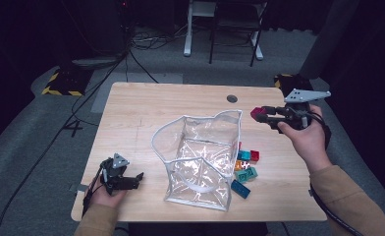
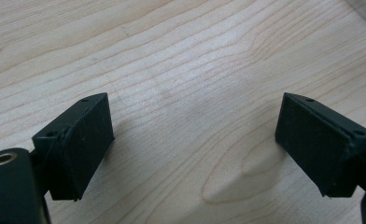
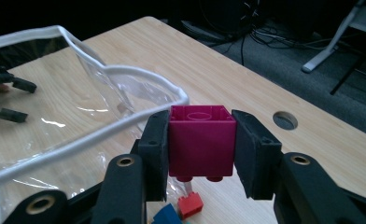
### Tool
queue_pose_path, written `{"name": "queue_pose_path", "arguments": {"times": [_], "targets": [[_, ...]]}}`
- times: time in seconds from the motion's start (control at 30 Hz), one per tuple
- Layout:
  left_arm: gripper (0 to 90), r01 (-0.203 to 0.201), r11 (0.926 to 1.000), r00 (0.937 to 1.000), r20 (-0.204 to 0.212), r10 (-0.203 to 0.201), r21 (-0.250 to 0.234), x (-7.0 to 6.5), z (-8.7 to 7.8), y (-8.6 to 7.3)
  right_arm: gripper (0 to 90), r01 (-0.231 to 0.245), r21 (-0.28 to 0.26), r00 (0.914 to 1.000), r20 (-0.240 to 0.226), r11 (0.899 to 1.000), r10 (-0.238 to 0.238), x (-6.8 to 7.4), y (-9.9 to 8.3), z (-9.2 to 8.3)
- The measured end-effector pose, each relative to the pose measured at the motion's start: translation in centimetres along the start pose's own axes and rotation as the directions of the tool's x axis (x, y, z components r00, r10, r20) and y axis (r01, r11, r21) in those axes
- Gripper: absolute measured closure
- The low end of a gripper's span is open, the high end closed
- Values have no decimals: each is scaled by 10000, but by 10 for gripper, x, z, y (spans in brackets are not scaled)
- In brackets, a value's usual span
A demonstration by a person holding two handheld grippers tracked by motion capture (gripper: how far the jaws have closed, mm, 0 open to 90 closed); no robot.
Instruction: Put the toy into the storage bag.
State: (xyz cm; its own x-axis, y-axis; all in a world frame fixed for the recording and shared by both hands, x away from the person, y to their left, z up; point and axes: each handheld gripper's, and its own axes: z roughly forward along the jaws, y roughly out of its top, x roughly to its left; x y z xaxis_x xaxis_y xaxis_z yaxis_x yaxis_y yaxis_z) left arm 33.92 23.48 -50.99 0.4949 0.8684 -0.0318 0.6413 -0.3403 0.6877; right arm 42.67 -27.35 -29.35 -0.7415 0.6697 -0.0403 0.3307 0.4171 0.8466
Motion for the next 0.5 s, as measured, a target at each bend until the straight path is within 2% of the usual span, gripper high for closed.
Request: {"name": "queue_pose_path", "arguments": {"times": [0.27,0.5], "targets": [[117,1,10000,10000,-1,-1,-1,0,0,0,590,292,-305,9979,-570,9991,-309,18,25,-4],[117,2,10000,10000,-5,-2,2,0,0,0,590,582,-452,9921,-1085,9973,-628,35,44,4]]}}
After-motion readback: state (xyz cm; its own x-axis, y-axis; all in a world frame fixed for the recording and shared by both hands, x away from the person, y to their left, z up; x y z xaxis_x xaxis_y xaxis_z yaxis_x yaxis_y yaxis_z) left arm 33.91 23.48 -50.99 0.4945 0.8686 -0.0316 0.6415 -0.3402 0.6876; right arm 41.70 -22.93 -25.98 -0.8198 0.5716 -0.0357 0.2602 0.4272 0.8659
